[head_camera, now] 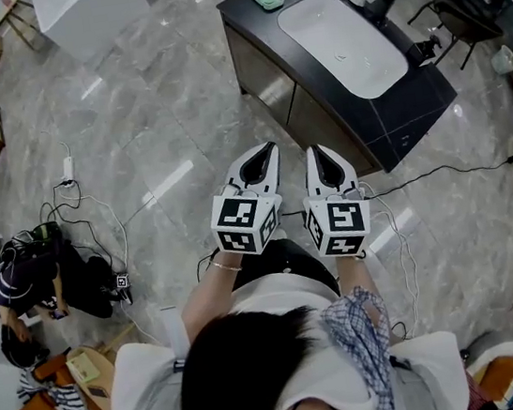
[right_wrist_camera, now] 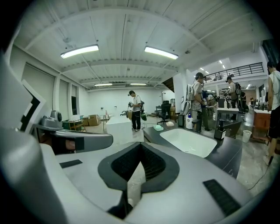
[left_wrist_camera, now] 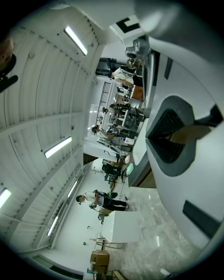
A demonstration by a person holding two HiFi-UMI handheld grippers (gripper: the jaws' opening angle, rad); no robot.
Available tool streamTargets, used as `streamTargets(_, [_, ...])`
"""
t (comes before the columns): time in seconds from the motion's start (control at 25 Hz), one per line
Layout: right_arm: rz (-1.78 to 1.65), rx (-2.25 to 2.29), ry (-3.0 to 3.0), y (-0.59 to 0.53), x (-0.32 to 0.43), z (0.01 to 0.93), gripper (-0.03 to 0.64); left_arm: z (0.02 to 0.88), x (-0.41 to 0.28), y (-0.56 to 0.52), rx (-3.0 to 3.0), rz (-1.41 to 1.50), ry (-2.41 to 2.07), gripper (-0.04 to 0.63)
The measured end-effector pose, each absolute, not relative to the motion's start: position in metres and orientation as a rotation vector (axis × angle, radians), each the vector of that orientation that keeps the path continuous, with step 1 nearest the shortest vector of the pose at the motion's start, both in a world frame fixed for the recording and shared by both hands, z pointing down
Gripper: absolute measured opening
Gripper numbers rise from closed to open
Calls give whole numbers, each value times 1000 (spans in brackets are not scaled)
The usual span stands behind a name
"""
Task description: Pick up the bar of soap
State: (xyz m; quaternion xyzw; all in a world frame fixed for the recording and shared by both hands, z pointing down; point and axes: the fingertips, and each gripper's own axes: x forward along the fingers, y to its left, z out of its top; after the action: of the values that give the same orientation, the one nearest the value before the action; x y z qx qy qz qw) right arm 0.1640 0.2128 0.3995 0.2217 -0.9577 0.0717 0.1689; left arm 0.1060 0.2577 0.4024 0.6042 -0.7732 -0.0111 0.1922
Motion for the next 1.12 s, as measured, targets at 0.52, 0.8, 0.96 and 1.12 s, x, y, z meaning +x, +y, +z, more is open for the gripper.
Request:
streamTargets(0.52, [234, 687, -2703, 155, 94, 411, 15, 416, 33, 206, 1701, -32, -2145, 11])
streamTargets(0.8, [250, 710, -2660, 123, 49, 421, 15, 417, -16, 169, 1721, -24, -2118, 11])
streamTargets(0.96, [260, 727, -2653, 108, 18, 415, 15, 409, -49, 152, 1740, -31, -2108, 11])
streamTargets(1.12, [259, 738, -2649, 98, -15, 411, 15, 405, -80, 139, 1756, -36, -2093, 11])
